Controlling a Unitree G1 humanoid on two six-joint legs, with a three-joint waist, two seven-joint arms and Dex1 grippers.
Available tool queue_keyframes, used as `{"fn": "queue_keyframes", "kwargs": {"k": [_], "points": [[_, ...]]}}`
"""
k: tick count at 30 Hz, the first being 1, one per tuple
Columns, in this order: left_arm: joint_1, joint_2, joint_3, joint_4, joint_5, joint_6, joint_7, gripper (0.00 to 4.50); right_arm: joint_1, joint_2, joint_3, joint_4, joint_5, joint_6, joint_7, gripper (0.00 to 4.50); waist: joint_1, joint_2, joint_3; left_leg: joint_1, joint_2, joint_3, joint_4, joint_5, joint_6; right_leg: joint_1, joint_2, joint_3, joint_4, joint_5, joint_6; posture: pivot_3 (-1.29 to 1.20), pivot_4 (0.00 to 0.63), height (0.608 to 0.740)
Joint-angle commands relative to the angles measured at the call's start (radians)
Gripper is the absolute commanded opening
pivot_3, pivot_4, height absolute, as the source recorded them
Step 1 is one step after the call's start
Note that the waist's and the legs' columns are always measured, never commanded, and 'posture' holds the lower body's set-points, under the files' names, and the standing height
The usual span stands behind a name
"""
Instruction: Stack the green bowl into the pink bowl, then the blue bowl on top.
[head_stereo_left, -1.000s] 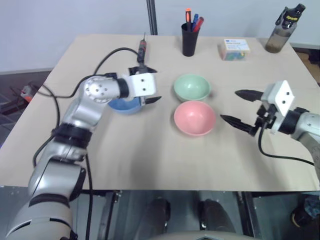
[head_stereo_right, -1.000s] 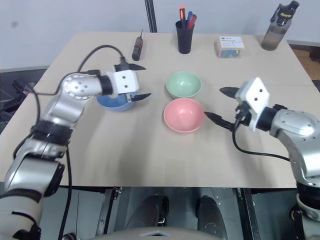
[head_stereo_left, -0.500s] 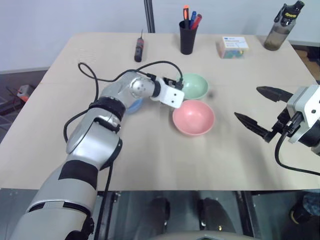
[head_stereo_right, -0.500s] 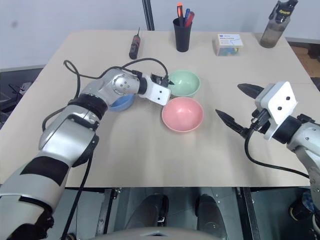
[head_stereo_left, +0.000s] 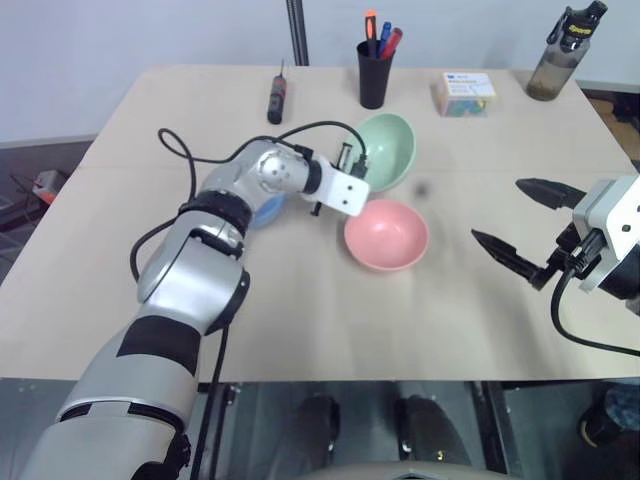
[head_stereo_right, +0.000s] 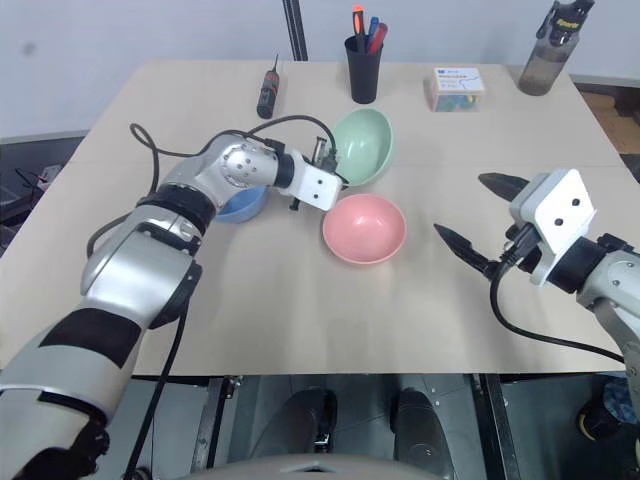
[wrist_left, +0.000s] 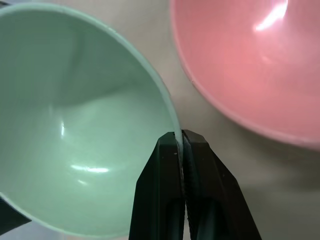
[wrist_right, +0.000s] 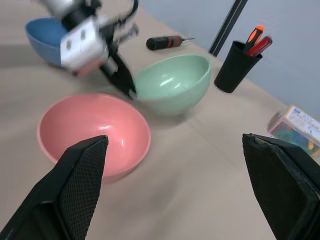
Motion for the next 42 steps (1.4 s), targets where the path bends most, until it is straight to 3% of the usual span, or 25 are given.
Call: {"fn": "queue_keyframes", "kwargs": {"k": [1,5,8,17,18,21,24,32,38,42], "points": [[0.016,0.069,0.118,-0.211,-0.303,0.019,-0.392,0.09,0.065,-0.026,-0.046,-0.023,0.000,-0.056,0.052,4.50,-0.001,0.000,0.000,0.000,0.000,0.000,0.000,0.000,0.000,0.000,0.000,0.000,0.000,0.000,0.000,0.00,0.150,0.740],[0.128,0.153,0.138,-0.559,-0.526,0.246,-0.674,0.09,0.148,-0.035,-0.096,-0.011,-0.025,-0.127,0.105,4.50,-0.003,0.001,0.000,0.000,0.001,0.000,0.000,0.000,0.000,0.000,0.000,0.000,0.000,0.000,0.000,0.00,0.150,0.740],[0.207,0.200,0.130,-0.771,-0.589,0.385,-0.753,0.09,0.229,-0.030,-0.150,-0.012,-0.036,-0.180,0.158,4.50,-0.001,0.001,-0.001,0.001,0.002,-0.001,0.001,0.000,0.000,0.001,0.000,0.000,0.001,0.000,0.000,0.00,0.150,0.740],[0.267,0.156,0.110,-0.869,-0.556,0.451,-0.757,0.09,0.345,-0.020,-0.266,0.012,-0.001,-0.256,0.249,4.50,0.001,0.001,0.000,0.007,0.004,-0.001,0.013,-0.003,0.005,0.008,0.001,0.000,0.010,0.000,0.000,0.00,0.150,0.740],[0.270,0.148,0.109,-0.867,-0.556,0.437,-0.761,0.68,0.350,-0.020,-0.271,0.012,0.005,-0.259,0.253,4.50,0.001,0.001,0.000,0.008,0.004,-0.001,0.013,-0.003,0.005,0.010,0.001,0.001,0.010,0.000,0.000,0.00,0.150,0.740],[0.277,0.137,0.104,-0.862,-0.546,0.425,-0.770,1.62,0.346,-0.017,-0.271,0.010,0.037,-0.250,0.248,4.50,0.001,0.001,0.000,0.013,0.005,0.000,0.012,-0.004,0.006,0.014,0.002,0.002,0.010,-0.001,0.001,0.00,0.150,0.740],[0.278,0.136,0.137,-0.885,-0.557,0.488,-0.728,2.98,0.325,-0.028,-0.235,0.027,0.046,-0.252,0.249,4.50,0.001,0.001,0.000,0.014,0.005,0.000,0.012,-0.004,0.006,0.015,0.002,0.003,0.010,-0.001,0.001,0.00,0.150,0.740],[0.393,0.286,0.264,-1.090,-0.564,0.782,-0.586,2.98,0.200,-0.037,-0.071,0.138,0.025,-0.293,0.276,4.50,-0.006,0.001,0.000,0.016,0.006,0.001,0.011,-0.004,0.006,0.014,0.002,0.004,0.011,-0.001,0.001,0.00,0.150,0.740],[0.580,0.455,0.403,-1.346,-0.583,1.060,-0.485,2.98,0.127,-0.038,0.003,0.194,0.028,-0.317,0.310,4.50,-0.001,0.001,0.000,0.016,0.006,0.002,0.011,-0.004,0.006,0.014,0.002,0.005,0.011,-0.001,0.001,0.00,0.150,0.740],[0.692,0.535,0.465,-1.448,-0.515,1.236,-0.364,2.98,0.101,-0.032,0.029,0.208,0.036,-0.311,0.315,4.50,0.001,0.001,0.000,0.015,0.006,0.001,0.011,-0.004,0.006,0.015,0.002,0.004,0.010,-0.001,0.001,0.00,0.150,0.740]]}}
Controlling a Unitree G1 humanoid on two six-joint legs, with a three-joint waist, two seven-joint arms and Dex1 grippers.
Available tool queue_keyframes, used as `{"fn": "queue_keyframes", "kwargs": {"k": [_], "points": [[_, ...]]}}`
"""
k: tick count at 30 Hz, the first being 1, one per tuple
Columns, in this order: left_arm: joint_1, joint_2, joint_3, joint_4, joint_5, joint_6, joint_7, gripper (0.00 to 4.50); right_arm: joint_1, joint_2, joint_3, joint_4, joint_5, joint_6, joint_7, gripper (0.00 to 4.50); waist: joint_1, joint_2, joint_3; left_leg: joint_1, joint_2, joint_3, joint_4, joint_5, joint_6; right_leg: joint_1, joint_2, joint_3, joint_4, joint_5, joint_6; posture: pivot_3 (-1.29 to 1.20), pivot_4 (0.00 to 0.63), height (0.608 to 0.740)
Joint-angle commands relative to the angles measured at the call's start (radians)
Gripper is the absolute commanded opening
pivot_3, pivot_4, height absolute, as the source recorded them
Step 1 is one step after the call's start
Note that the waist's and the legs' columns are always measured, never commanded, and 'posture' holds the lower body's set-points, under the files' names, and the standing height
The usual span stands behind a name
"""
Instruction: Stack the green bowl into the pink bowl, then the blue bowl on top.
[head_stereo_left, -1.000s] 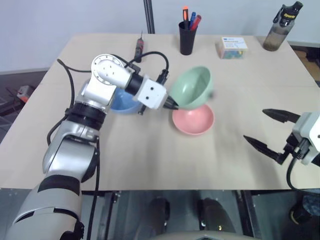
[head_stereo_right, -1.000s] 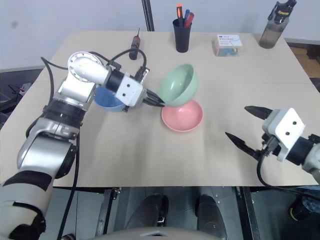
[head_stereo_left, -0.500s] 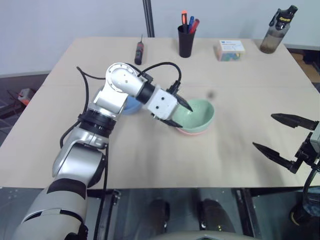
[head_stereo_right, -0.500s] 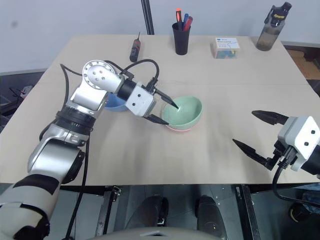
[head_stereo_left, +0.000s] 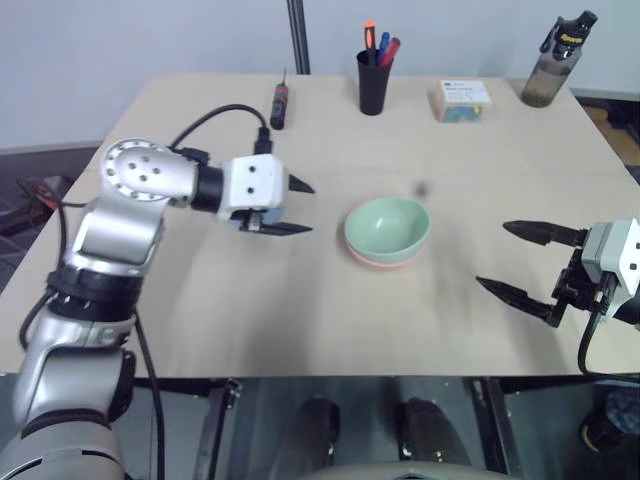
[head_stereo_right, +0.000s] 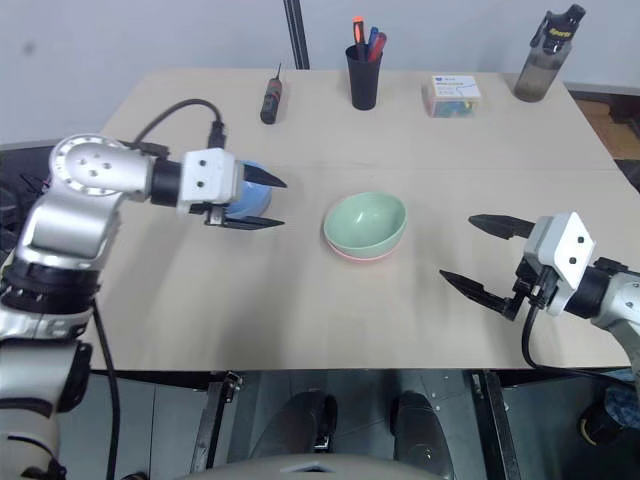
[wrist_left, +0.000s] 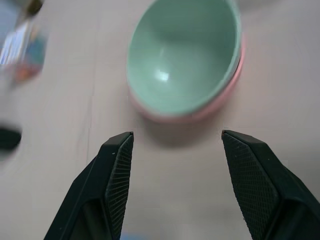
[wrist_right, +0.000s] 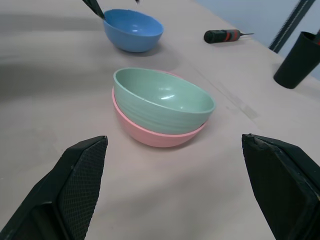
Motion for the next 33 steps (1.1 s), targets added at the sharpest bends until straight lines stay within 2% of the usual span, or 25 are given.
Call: {"fn": "queue_keyframes", "kwargs": {"k": [1,6,9,15,21,25,33], "points": [[0.056,0.047,0.064,-0.086,0.065,0.146,0.129,2.98,-0.023,-0.004,0.010,-0.004,0.020,-0.016,0.006,4.50,0.002,0.000,0.000,0.000,0.000,0.000,0.000,0.000,0.000,0.000,0.000,0.000,0.000,0.000,0.000,0.00,0.150,0.740],[0.064,0.023,0.038,-0.073,0.139,0.233,0.270,2.98,-0.031,0.005,0.019,0.002,0.027,-0.018,0.003,4.50,0.004,0.000,0.000,0.000,0.000,0.000,0.000,0.000,0.000,0.001,0.000,-0.001,0.000,0.000,0.000,0.00,0.150,0.740],[0.054,0.031,-0.023,-0.013,0.214,0.207,0.309,2.98,-0.033,0.004,0.014,0.004,0.024,-0.030,0.004,4.50,0.002,0.000,0.000,0.000,0.000,0.000,0.000,0.000,0.000,0.000,0.000,0.000,0.000,0.000,0.000,0.00,0.150,0.740],[0.012,0.017,-0.128,0.070,0.285,0.164,0.302,2.98,-0.018,0.007,0.013,-0.030,0.029,-0.023,-0.020,4.50,0.003,0.000,0.000,0.000,0.000,0.000,0.000,0.000,0.000,0.000,0.000,0.000,0.000,0.000,0.000,0.00,0.150,0.740],[0.006,0.039,-0.151,0.033,0.315,0.245,0.263,2.98,0.005,0.003,0.003,-0.061,0.035,-0.019,-0.035,4.50,0.001,0.000,0.000,0.000,0.000,0.000,0.000,0.000,0.000,0.000,0.000,0.000,0.000,0.000,0.000,0.00,0.150,0.740],[0.015,0.013,-0.167,-0.009,0.327,0.301,0.270,2.98,-0.034,0.019,0.056,-0.057,0.036,-0.026,-0.046,4.50,0.001,0.000,0.000,0.000,0.000,0.000,0.000,0.000,0.000,0.000,0.000,0.000,0.000,0.000,0.000,0.00,0.150,0.740],[0.057,0.019,-0.170,-0.027,0.354,0.303,0.286,2.98,-0.230,0.099,0.218,0.061,-0.004,-0.068,-0.038,4.50,-0.001,0.000,0.000,0.000,0.000,0.001,0.000,0.000,0.000,-0.001,0.000,0.001,0.000,0.000,0.000,0.00,0.150,0.740]]}}
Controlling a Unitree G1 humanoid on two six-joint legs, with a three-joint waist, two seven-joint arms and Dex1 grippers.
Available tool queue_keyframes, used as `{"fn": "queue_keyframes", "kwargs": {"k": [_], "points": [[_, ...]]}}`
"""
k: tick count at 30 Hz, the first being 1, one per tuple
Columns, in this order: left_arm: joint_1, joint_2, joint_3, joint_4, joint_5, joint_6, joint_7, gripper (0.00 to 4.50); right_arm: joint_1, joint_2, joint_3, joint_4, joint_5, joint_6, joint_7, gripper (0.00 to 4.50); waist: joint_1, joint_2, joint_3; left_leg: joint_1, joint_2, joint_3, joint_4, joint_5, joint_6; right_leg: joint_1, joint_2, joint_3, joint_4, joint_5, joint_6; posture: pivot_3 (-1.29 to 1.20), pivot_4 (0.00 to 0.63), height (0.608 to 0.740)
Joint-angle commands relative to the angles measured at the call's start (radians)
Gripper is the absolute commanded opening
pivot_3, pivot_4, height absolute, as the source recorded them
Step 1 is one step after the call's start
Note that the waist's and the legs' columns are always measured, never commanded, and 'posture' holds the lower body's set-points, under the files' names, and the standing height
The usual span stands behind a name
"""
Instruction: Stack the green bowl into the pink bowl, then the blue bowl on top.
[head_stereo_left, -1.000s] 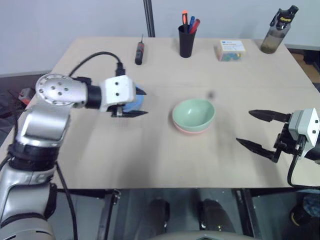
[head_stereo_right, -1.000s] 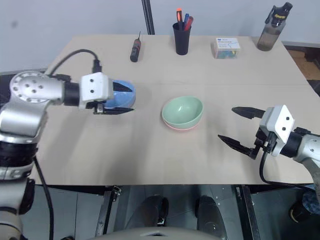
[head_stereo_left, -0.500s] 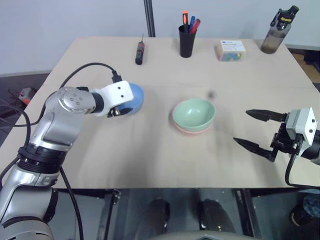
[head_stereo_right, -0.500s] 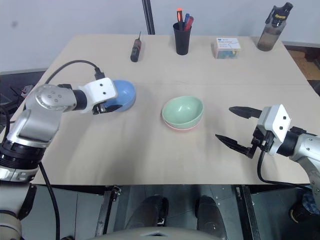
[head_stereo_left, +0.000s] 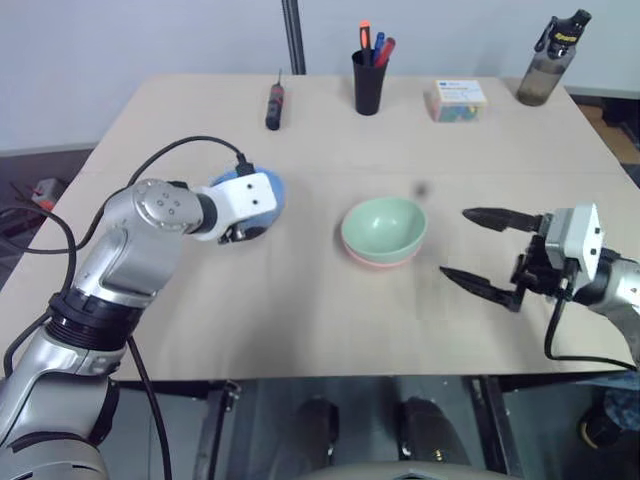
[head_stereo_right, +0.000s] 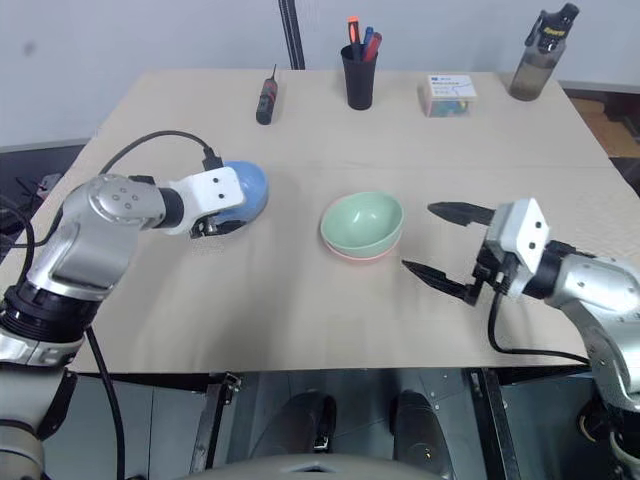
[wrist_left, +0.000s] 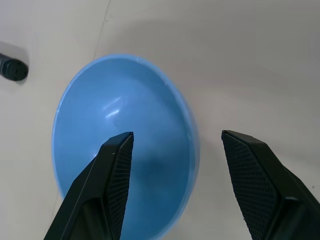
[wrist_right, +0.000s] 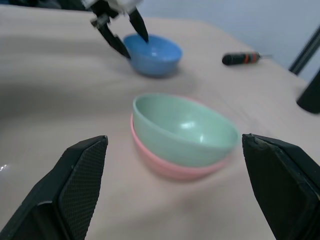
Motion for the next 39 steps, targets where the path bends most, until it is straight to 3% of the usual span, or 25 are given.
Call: {"fn": "queue_keyframes", "kwargs": {"k": [1,13,14,16,17,21,28,32,39], "points": [[0.029,0.022,0.021,-0.043,0.018,0.007,0.016,2.98,-0.066,0.024,0.035,0.033,-0.013,-0.040,0.004,4.50,0.004,0.000,0.000,0.000,0.000,0.000,0.000,0.000,0.000,0.000,0.000,0.000,-0.001,0.000,0.000,0.00,0.150,0.740],[0.074,0.014,0.005,-0.065,0.060,-0.019,0.063,2.98,-0.125,0.060,0.062,0.099,-0.027,-0.079,0.018,4.50,0.004,0.000,0.000,-0.001,0.000,-0.001,-0.001,0.000,0.000,0.000,-0.001,-0.001,-0.001,0.000,0.000,0.00,0.150,0.740],[0.070,0.010,0.003,-0.058,0.065,-0.026,0.070,2.49,-0.125,0.061,0.062,0.098,-0.028,-0.080,0.017,4.50,0.004,0.000,0.000,-0.001,0.000,-0.001,-0.001,0.000,0.000,0.000,-0.001,-0.001,-0.001,0.000,0.000,0.00,0.150,0.740],[0.065,0.007,0.001,-0.051,0.072,-0.037,0.075,1.95,-0.121,0.061,0.060,0.093,-0.029,-0.080,0.015,4.50,0.005,0.000,0.000,-0.001,0.000,-0.001,-0.001,0.000,0.000,0.000,-0.001,-0.001,-0.002,0.000,0.000,0.00,0.150,0.740],[0.064,0.006,0.001,-0.050,0.075,-0.041,0.075,1.40,-0.120,0.062,0.060,0.091,-0.030,-0.080,0.015,4.50,0.005,0.000,0.000,-0.001,0.000,-0.001,-0.001,0.000,0.000,0.000,-0.001,-0.001,-0.002,0.000,0.000,0.00,0.150,0.740],[0.049,-0.001,-0.002,-0.029,0.081,-0.057,0.076,0.17,-0.102,0.057,0.052,0.086,-0.037,-0.081,0.014,4.50,0.005,0.000,0.000,-0.001,0.000,-0.001,-0.001,0.000,0.000,0.000,-0.001,-0.001,-0.001,0.000,0.000,0.00,0.150,0.740],[-0.003,-0.049,0.023,-0.003,0.007,-0.116,0.047,0.17,-0.046,0.046,0.014,0.059,-0.041,-0.079,-0.006,4.50,0.007,0.000,0.000,-0.001,0.000,-0.001,-0.001,0.000,0.000,0.000,-0.001,-0.001,-0.002,0.000,0.000,0.00,0.150,0.740],[-0.066,-0.097,0.059,-0.085,-0.198,-0.244,-0.109,0.17,0.044,0.023,-0.059,0.009,-0.022,-0.064,-0.025,4.50,0.017,-0.001,0.001,-0.003,-0.001,-0.002,0.000,0.001,-0.002,-0.001,-0.002,-0.002,-0.003,0.000,0.000,0.00,0.150,0.740],[-0.182,-0.165,-0.027,0.012,-0.271,-0.442,-0.271,0.17,0.210,0.001,-0.193,-0.070,-0.004,-0.045,-0.057,4.50,0.012,0.000,0.001,-0.001,0.000,0.000,-0.001,0.000,0.000,0.000,-0.001,-0.001,-0.003,0.000,0.000,0.00,0.150,0.740]]}}
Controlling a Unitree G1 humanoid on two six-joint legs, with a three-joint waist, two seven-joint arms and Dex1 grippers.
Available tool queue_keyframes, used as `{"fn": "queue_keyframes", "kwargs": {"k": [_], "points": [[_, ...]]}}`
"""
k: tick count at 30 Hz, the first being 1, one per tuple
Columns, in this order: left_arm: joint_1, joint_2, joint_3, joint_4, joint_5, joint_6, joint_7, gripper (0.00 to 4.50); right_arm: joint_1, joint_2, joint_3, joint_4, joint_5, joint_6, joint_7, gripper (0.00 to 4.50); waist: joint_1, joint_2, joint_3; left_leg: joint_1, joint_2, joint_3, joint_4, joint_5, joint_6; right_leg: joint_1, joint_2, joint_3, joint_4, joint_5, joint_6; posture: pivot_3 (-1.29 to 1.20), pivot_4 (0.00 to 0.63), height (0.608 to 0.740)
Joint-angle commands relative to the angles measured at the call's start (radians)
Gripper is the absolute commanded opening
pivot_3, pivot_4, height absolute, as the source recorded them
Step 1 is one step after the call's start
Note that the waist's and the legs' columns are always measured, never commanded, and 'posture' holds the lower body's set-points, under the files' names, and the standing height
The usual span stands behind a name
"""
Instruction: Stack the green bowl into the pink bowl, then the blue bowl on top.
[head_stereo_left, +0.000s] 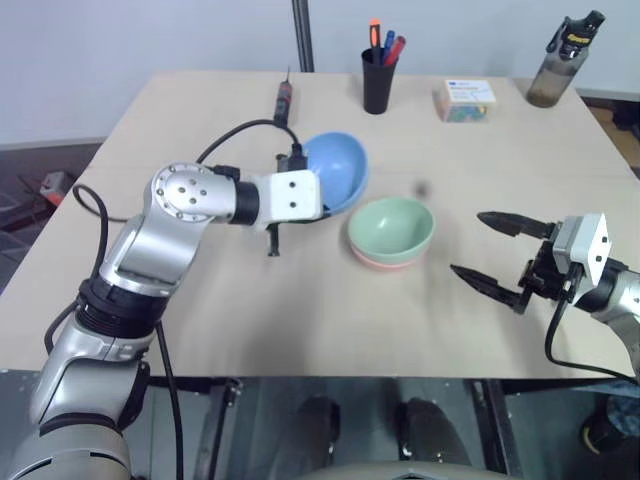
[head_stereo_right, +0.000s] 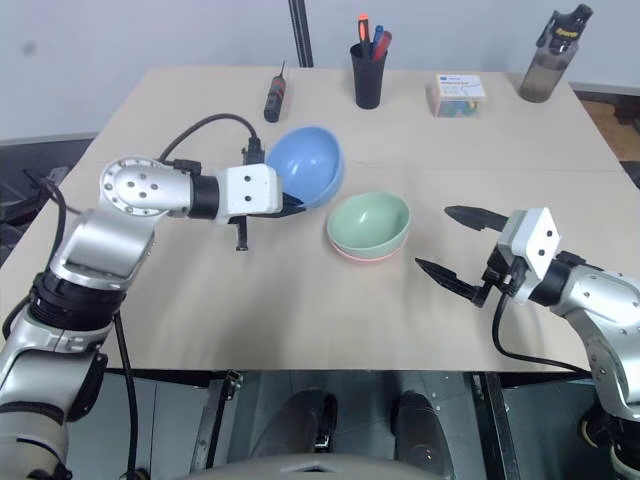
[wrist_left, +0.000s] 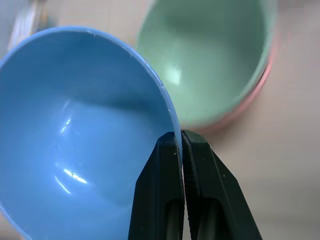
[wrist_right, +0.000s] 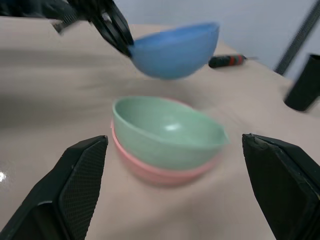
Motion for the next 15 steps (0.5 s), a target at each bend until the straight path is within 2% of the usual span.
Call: {"fn": "queue_keyframes", "kwargs": {"k": [1,6,9,13,14,15], "points": [[-0.052,-0.035,-0.033,0.061,-0.012,-0.103,-0.053,0.17,0.047,-0.012,-0.092,-0.080,0.032,0.011,-0.031,4.50,-0.002,0.000,0.000,0.000,0.000,0.000,0.000,0.000,0.000,0.000,0.000,0.000,0.000,0.000,0.000,0.00,0.150,0.740],[-0.123,-0.134,-0.073,0.192,-0.036,-0.230,-0.117,0.17,0.156,-0.002,-0.174,-0.174,0.050,0.037,-0.071,4.50,-0.002,0.000,0.000,0.000,-0.001,0.000,0.000,0.000,0.001,0.000,0.000,0.000,0.000,0.000,0.000,0.00,0.150,0.740],[-0.135,-0.167,-0.066,0.216,-0.082,-0.253,-0.166,0.89,0.174,-0.005,-0.186,-0.198,0.058,0.047,-0.089,4.50,-0.007,0.000,0.000,0.000,-0.001,0.000,0.000,-0.001,0.001,0.000,0.000,0.000,0.000,0.000,0.000,0.00,0.150,0.740],[-0.154,-0.203,-0.027,0.235,-0.087,-0.235,-0.104,2.52,0.175,-0.010,-0.183,-0.220,0.065,0.060,-0.107,4.50,-0.010,0.000,0.000,0.001,0.000,0.000,0.000,-0.001,0.001,0.000,0.000,0.000,0.001,0.000,0.000,0.00,0.150,0.740],[-0.155,-0.206,-0.008,0.240,-0.098,-0.219,-0.088,2.81,0.173,-0.011,-0.178,-0.221,0.065,0.062,-0.111,4.50,-0.010,0.000,0.000,0.001,0.000,0.000,0.000,-0.001,0.001,0.001,0.000,0.000,0.001,0.000,0.000,0.00,0.150,0.740],[-0.152,-0.202,0.009,0.242,-0.107,-0.200,-0.075,2.81,0.170,-0.013,-0.172,-0.220,0.064,0.064,-0.113,4.50,-0.010,0.000,0.000,0.001,0.000,0.000,0.000,-0.001,0.001,0.000,0.000,0.000,0.001,0.000,0.000,0.00,0.150,0.740]]}}
